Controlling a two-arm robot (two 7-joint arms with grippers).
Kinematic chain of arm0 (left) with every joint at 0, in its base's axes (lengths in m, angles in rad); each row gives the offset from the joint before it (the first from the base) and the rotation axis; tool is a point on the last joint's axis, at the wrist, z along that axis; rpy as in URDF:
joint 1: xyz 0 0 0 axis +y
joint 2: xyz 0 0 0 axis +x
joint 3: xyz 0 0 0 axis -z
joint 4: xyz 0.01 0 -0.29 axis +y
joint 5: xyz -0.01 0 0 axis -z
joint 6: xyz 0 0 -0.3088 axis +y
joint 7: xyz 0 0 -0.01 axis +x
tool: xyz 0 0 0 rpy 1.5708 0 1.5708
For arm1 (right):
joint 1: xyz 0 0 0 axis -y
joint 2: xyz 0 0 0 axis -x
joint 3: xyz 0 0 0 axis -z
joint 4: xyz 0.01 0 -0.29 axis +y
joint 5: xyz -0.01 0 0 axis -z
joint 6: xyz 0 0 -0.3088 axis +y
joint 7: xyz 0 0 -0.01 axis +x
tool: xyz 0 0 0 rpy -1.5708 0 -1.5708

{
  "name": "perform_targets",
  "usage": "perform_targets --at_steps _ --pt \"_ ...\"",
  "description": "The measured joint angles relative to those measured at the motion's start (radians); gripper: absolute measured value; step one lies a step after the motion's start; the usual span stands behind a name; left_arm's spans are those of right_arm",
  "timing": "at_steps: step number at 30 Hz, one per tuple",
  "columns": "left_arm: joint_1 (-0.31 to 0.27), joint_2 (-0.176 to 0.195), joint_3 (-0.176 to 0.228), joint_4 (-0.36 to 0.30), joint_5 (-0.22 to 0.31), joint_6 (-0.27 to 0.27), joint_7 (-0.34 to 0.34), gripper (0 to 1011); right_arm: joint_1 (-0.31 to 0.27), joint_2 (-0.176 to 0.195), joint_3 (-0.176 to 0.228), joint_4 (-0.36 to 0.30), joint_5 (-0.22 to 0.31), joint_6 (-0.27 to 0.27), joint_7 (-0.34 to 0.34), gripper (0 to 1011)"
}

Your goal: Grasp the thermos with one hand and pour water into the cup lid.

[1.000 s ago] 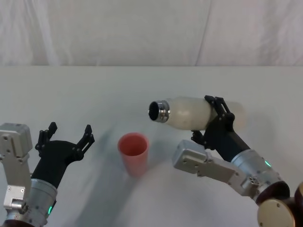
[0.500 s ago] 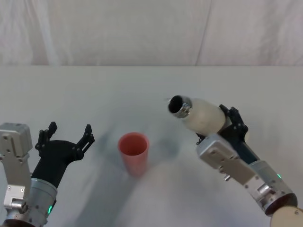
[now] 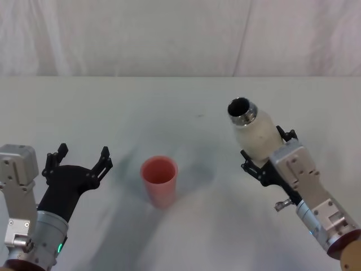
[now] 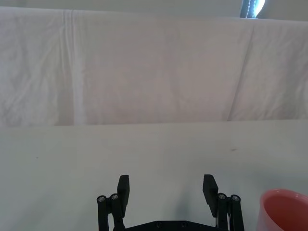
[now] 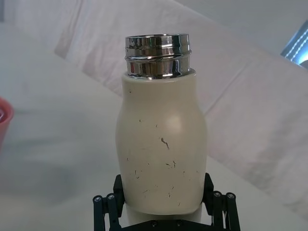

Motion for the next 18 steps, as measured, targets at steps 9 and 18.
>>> perform_targets --at_steps 9,18 --pt "0.0 0.0 0.0 0.0 0.0 0.0 0.0 1001 0.015 -0.023 0.022 0.002 0.094 0.012 0.03 960" --pt "0.0 0.0 0.0 0.0 0.0 0.0 0.0 1001 0.039 -0.047 0.041 0.004 0.209 0.067 0.074 960"
